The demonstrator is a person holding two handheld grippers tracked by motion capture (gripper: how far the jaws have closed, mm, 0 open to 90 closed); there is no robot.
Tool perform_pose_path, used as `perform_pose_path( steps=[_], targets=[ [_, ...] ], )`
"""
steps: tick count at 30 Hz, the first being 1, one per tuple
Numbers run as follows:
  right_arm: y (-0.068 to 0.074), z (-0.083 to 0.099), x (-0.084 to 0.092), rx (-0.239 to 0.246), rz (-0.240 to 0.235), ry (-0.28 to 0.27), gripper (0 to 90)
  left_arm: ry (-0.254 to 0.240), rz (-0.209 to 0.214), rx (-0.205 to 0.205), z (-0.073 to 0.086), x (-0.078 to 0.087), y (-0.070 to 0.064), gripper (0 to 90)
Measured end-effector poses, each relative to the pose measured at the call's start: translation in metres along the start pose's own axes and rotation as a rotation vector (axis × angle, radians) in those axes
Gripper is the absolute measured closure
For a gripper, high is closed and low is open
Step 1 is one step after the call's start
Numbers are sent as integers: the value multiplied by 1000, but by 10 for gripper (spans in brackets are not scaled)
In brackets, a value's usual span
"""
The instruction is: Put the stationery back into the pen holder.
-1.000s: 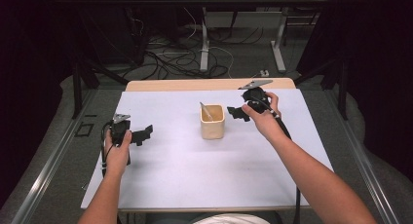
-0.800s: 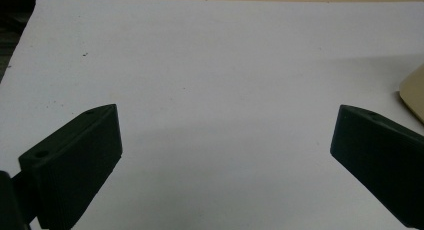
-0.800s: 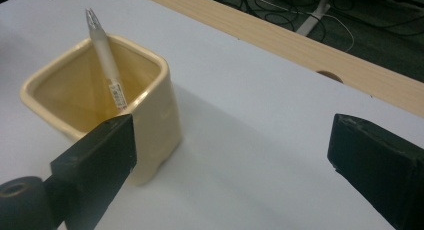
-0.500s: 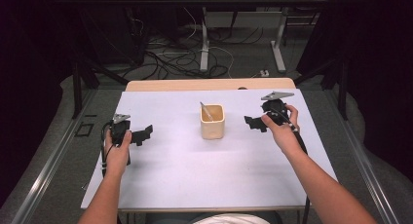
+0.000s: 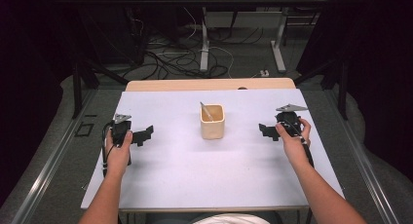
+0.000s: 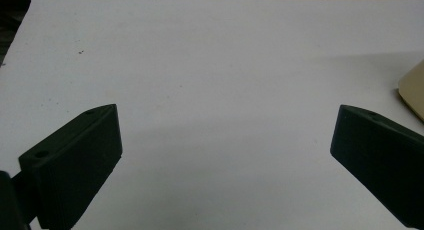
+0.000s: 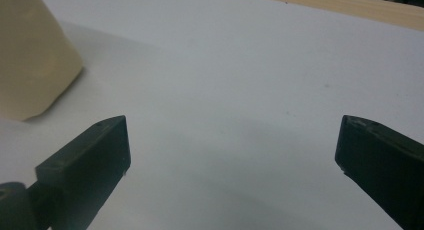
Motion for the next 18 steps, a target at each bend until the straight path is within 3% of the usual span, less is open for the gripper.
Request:
perform_pose_path(
  steps=[7,18],
  targets=[
    [-9,14,-2,-21,23,10,48,2,0,0,0,0,0,1],
    [-12,26,-5,-81,-2,18,56,-2,2,3,0,0,1,1]
  ],
)
Point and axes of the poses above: each handheld gripper's, and its own axes: x roughly backward along the jaws, z roughly out of its underside, y roughly to its left, the point moved 3 cm from there along -x, roughly forward along the jaws, and after that the axes turned 11 degrees about x, right-handed, at the moved point
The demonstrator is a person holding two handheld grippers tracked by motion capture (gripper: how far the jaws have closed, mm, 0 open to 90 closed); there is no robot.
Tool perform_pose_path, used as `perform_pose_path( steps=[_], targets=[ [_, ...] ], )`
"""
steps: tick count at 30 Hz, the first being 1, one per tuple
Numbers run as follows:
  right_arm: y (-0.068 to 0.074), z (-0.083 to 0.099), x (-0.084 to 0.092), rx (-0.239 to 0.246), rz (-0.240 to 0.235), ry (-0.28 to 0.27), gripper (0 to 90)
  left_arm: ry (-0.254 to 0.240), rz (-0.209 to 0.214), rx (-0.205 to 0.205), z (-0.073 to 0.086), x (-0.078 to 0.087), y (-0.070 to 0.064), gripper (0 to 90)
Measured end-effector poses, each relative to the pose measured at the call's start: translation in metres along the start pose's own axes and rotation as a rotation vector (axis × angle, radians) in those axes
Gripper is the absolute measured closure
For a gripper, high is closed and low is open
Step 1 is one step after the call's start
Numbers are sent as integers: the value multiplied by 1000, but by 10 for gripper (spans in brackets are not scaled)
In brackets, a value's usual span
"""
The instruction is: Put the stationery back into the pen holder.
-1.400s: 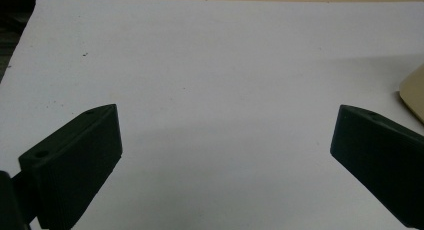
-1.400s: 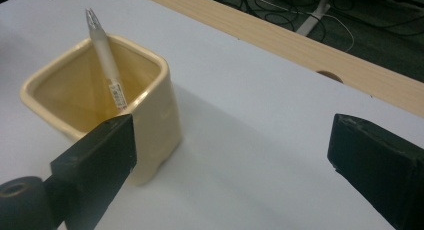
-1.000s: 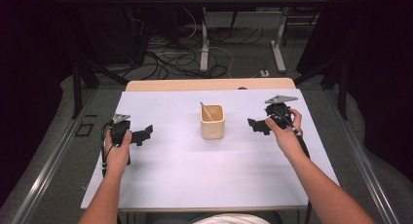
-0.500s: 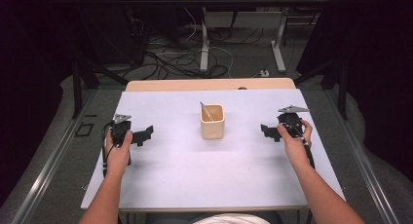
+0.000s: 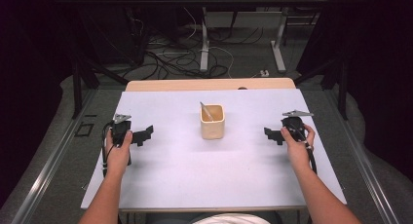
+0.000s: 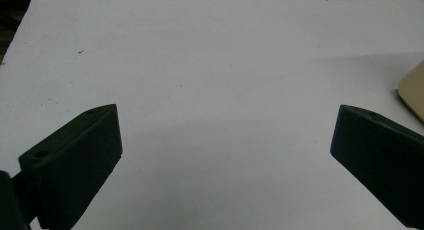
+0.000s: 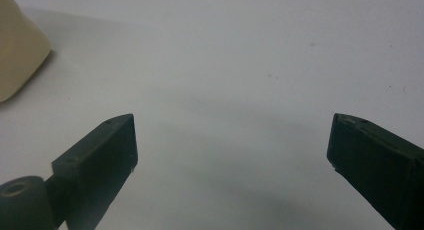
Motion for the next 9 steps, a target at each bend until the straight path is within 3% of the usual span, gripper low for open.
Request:
perform_pose_path(
  steps=[9],
  targets=[
    [0,6,2,-28,-9,10,56,0,-5,1,-1,0,1,1]
  ],
)
Point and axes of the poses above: each handheld gripper's, and its own axes: x roughly backward along the jaws, z roughly out of its underside, y roughly to its left, the point moved 3 cm from there along -x, roughly forward along the jaws, and after that the axes turned 11 degrees about x, right-handed, at the moved point
